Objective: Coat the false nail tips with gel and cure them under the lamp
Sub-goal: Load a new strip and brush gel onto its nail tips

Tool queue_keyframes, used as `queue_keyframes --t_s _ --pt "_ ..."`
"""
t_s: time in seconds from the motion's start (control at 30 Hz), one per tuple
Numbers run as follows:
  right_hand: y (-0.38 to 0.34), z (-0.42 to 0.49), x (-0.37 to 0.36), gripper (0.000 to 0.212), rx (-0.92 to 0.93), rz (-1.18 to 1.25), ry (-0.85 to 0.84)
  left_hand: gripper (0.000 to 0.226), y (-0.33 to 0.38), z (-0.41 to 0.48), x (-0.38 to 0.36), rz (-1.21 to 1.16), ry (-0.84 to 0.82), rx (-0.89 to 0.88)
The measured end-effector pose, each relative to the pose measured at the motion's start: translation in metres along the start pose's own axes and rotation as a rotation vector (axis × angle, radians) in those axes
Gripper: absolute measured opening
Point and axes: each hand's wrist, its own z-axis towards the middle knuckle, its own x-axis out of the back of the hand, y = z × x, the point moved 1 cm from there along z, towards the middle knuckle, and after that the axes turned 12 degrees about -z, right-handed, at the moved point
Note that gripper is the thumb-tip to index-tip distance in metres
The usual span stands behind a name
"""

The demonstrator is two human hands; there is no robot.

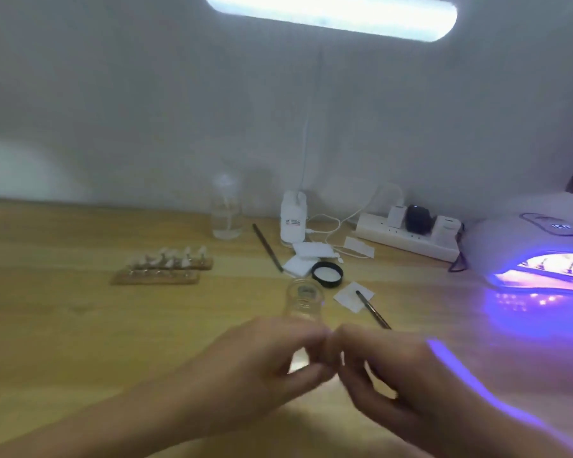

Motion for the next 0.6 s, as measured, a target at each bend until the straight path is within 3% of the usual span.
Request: queue_keyframes --t_s 0.1,0.2,0.3,0.4,0.6 --pt "-0.03 0.053 -0.042 0.028 0.035 -0.033 -0.145 0.022 -0.044 -0.055 0.053 0.048 0.173 0.187" --pt "-0.037 0.11 -0.076 0.036 -0.064 -0.124 -0.201 0.009 -0.096 -0.094 0.111 0.16 0.435 0.326" --pt "-0.031 0.157 -0.099 0.035 -0.187 -0.175 -0.217 0.024 -0.139 -0.112 0.158 0.361 0.604 0.502" --pt "-0.027 0.186 -0.109 0.035 -0.243 -0.177 -0.211 0.028 -0.161 -0.11 0.172 0.398 0.595 0.612" --pt "-0.034 0.194 -0.113 0.019 -0.243 -0.166 -0.143 0.022 -0.159 -0.098 0.168 0.305 0.575 0.571"
